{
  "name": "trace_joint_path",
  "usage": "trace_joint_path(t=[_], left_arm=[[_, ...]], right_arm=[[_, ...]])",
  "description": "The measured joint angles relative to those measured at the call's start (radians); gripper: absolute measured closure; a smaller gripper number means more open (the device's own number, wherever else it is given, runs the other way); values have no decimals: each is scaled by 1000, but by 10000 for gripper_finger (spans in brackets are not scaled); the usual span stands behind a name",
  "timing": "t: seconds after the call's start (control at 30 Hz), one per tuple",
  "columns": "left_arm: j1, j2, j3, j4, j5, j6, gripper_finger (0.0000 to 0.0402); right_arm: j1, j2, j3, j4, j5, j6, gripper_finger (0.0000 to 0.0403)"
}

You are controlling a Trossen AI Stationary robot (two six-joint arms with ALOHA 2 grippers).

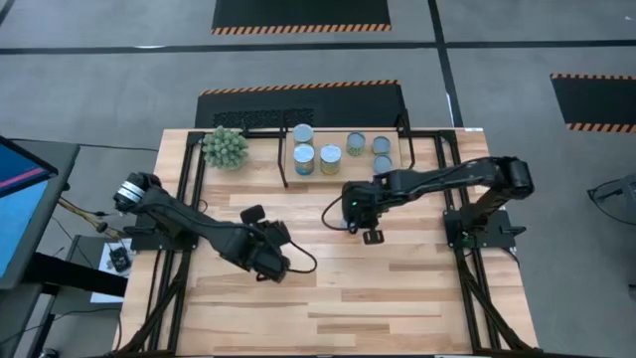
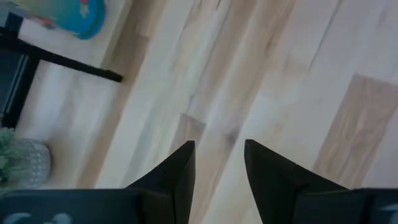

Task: Pick and place cans onto a shelf
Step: Put the canned black beans on the shelf

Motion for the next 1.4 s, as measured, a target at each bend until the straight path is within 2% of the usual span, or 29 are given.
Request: trace_joint_path(t=[0.1, 0.3, 0.43, 0.67, 0.93, 1.0, 1.13, 1.3, 1.4], left_arm=[[9, -94, -110, 93, 9, 26, 274], [69, -343, -463, 512, 131, 58, 274], [117, -439, -584, 653, 182, 51, 274], [130, -451, -595, 677, 184, 88, 274], [130, -447, -594, 676, 177, 81, 274], [130, -447, -594, 675, 164, 70, 274], [130, -447, -594, 693, 105, 56, 274], [130, -447, -594, 750, 67, 65, 274], [130, -447, -594, 771, 55, 69, 274]], right_arm=[[3, 46, 0, 21, -2, 0, 310], [2, 88, 0, 31, -1, 25, 310], [2, 117, 1, 46, -3, 42, 310], [0, 194, 4, 45, -30, 76, 310], [0, 223, 5, 55, -19, 146, 313], [1, 222, 4, 60, 9, 176, 328], [1, 216, 5, 62, 88, 189, 387], [-7, 198, 47, -46, 134, 182, 395], [-9, 134, 86, -116, 132, 162, 396]])
